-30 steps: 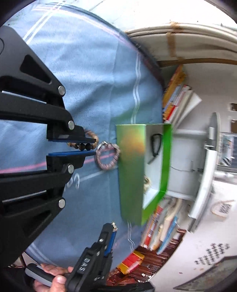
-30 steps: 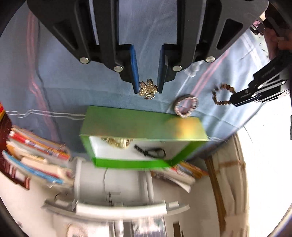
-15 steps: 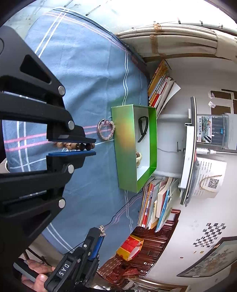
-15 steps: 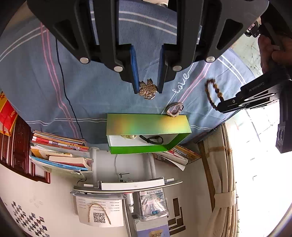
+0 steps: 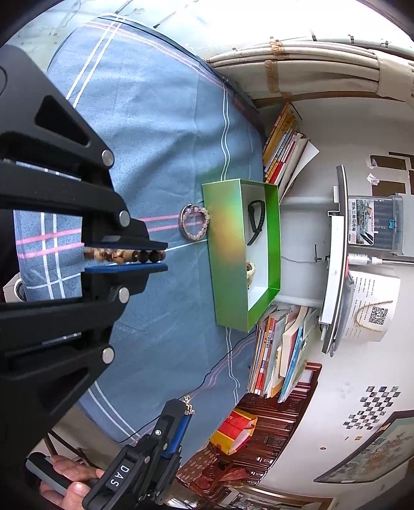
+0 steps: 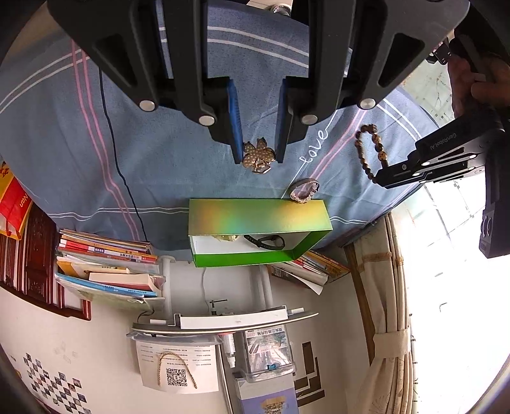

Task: Organize jewelry
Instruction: 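Lift the wooden bracelet and brooch and carry them toward the green box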

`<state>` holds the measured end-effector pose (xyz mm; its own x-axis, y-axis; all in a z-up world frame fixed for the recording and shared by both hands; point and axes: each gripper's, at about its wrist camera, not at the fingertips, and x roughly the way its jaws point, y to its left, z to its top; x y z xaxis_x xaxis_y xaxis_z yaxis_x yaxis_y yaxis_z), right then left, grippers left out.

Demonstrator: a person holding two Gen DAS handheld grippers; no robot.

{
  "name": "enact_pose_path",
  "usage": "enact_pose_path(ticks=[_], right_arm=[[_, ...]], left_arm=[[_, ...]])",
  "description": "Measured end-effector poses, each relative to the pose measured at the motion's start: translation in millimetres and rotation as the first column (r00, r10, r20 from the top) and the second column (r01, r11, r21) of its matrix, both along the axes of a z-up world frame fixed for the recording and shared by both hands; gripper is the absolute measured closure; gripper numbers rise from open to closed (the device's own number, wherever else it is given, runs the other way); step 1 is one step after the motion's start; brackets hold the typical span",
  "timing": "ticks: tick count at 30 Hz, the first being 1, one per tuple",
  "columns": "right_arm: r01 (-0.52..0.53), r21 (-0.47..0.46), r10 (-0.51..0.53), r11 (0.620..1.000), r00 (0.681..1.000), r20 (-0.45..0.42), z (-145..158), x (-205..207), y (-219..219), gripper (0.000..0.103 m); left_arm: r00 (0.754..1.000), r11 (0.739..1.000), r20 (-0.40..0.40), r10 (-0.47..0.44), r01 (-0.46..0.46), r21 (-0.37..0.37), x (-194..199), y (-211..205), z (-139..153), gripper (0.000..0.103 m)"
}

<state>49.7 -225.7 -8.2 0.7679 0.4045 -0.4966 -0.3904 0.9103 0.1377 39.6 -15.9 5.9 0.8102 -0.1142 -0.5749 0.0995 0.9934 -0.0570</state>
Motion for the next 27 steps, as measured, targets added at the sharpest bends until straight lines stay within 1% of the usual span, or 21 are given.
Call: enact_pose_path(ticks=[10,15,20,21,23,26,27], right_arm=[[-0.001,-0.002,0.001,1.000,1.000,-0.014,-1.9,6.3,0.5,0.083],[-0.004,-0.012,0.004,1.000,1.000,0.004,6.6,27.5,4.7,0.083],[0.002,-0.015,-0.002,1.000,0.999,0.033,24.5,68.3,8.9,0.083],[0.001,-0.019,-0.001,1.000,0.999,0.037,27.4,76.4,11.1,0.083],[-0.002,-0.036,0.004,0.999,0.999,0.037,33.8,105.6,19.3,0.083],[-0.004,-0.044,0.006,0.999,0.999,0.033,38.9,143.8,27.4,0.083],[-0.001,-0.053,0.003,0.999,1.000,0.028,40.7,163.6,32.0,0.083]], left_arm=[[1.000,1.000,-0.017,-0.006,0.006,0.007,6.0,-1.4,-4.9,0.095],[1.000,1.000,-0.020,-0.001,0.001,0.011,23.0,1.7,-0.8,0.095],[1.000,1.000,-0.012,0.001,-0.001,0.016,61.3,6.7,15.2,0.095],[1.000,1.000,-0.007,0.001,-0.001,0.013,75.1,9.1,22.2,0.095],[1.000,1.000,0.000,0.003,-0.003,0.014,94.6,11.7,30.6,0.095],[1.000,0.999,0.000,0.023,-0.023,0.032,143.0,16.8,45.0,0.095],[1.000,0.999,-0.001,0.029,-0.029,0.037,155.5,18.1,47.6,0.095]])
